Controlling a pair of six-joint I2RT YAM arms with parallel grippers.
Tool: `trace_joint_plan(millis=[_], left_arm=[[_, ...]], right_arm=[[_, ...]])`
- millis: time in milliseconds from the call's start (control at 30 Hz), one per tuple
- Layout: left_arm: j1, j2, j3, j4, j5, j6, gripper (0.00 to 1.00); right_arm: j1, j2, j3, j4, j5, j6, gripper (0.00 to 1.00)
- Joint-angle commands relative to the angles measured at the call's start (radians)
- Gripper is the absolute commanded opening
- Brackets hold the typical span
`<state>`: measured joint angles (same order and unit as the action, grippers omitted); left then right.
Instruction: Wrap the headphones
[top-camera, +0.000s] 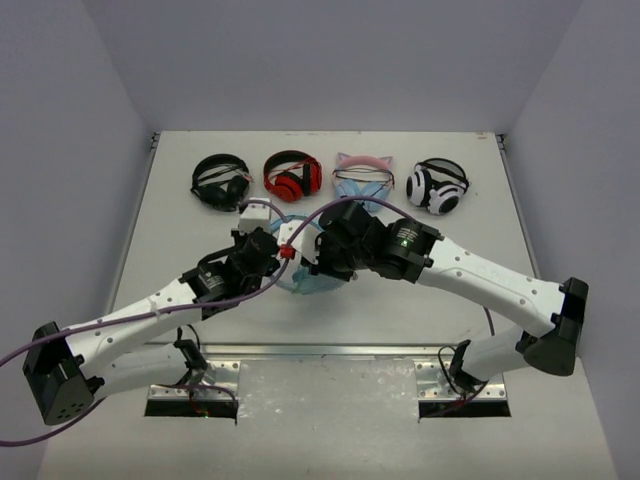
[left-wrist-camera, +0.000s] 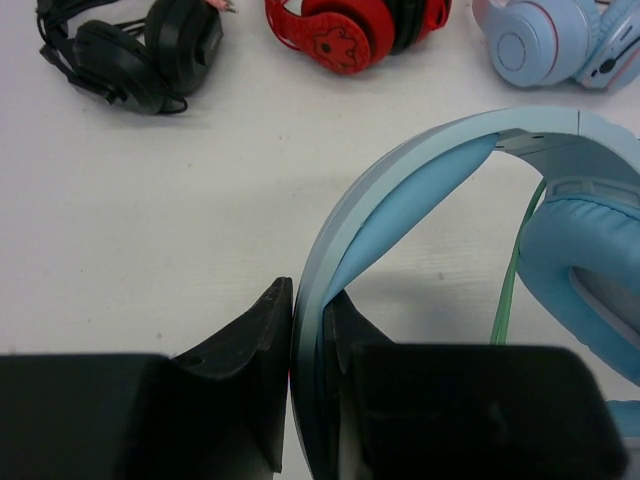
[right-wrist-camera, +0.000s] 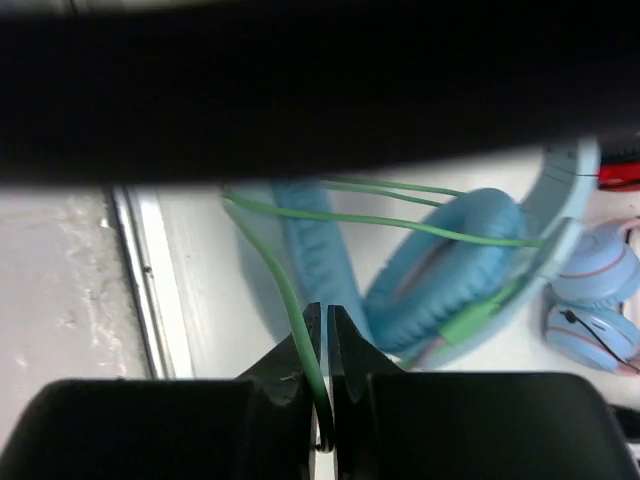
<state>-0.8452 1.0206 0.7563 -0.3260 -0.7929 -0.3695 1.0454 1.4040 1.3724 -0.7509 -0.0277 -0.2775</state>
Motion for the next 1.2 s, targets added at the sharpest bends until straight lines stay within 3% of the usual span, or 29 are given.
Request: trace_joint_plan(millis=[0, 267, 467, 567, 733, 833, 900, 1033, 1133, 1167], left_arm=[[-0.008, -0.097, -0.011, 0.125, 0.121, -0.005, 0.0], [-0.028, -0.139, -0.032, 0.064, 0.374, 0.003, 0.0], [-0.038, -0.053, 0.047, -0.062, 0.396, 0.02, 0.0], [-0.038, -0.047, 0.063, -0.073, 0.386, 0.032, 0.0], [-0.038, -0.07, 0.075, -0.084, 0.389, 0.05, 0.01], [-0.038, -0.086, 0.08, -0.096, 0.409, 0.067, 0.0], [-0.038, -0.109, 0.075, -0.094, 0.461, 0.099, 0.0], [-0.038, -0.145, 0.078, -0.093, 0.587, 0.162, 0.01], [-0.038, -0.149, 0.1, -0.119, 0.601, 0.211, 0.0], [-0.038, -0.148, 0.118, -0.13, 0.587, 0.213, 0.01]], right_arm=[[-0.024, -0.011, -0.007, 0.045, 0.139, -0.112, 0.07], [-0.082, -0.102, -0.102, 0.225, 0.216, -0.179, 0.02], [-0.081, -0.093, -0.073, 0.213, 0.242, -0.226, 0.17], [-0.082, -0.086, -0.07, 0.194, 0.245, -0.236, 0.19], [-0.097, -0.074, -0.082, 0.167, 0.219, -0.233, 0.01], [-0.131, -0.073, -0.108, 0.176, 0.215, -0.223, 0.02], [-0.149, -0.076, -0.125, 0.208, 0.236, -0.224, 0.11], [-0.185, -0.063, -0.127, 0.22, 0.241, -0.235, 0.17], [-0.188, -0.053, -0.118, 0.213, 0.236, -0.236, 0.15], [-0.188, -0.048, -0.118, 0.205, 0.232, -0.236, 0.08]])
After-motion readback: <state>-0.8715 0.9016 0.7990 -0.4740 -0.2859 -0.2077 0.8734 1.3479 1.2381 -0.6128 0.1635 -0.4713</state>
